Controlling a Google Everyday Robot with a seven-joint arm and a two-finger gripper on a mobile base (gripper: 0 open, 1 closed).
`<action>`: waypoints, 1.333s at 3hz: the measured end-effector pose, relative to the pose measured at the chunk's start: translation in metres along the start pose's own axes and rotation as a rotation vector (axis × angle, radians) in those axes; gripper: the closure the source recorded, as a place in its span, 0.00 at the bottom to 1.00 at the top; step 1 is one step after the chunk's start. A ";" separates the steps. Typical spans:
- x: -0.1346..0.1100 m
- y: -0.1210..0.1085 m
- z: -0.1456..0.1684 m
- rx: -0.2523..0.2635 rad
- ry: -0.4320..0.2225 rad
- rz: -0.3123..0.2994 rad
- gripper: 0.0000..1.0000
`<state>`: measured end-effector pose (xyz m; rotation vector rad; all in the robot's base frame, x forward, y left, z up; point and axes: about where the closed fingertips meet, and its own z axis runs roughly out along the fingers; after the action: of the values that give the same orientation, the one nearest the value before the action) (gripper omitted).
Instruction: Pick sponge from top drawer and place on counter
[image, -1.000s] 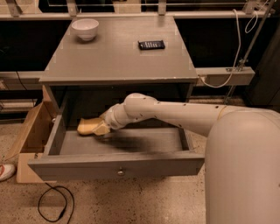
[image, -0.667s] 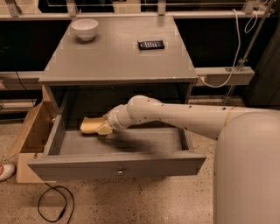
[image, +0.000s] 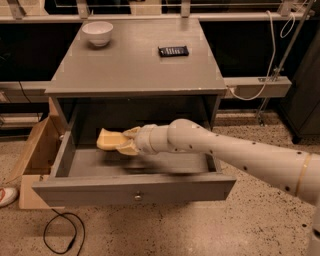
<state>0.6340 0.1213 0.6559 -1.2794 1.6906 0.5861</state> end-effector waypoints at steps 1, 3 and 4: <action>-0.025 -0.009 -0.074 0.076 -0.120 -0.060 1.00; -0.035 -0.030 -0.132 0.163 -0.168 -0.087 1.00; -0.053 -0.046 -0.156 0.246 -0.206 -0.097 1.00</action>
Offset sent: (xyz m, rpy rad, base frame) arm -0.0237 -0.1389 0.1288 0.1389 -0.2678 -0.0953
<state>0.6205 0.0074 0.7830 -1.0796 1.4719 0.4219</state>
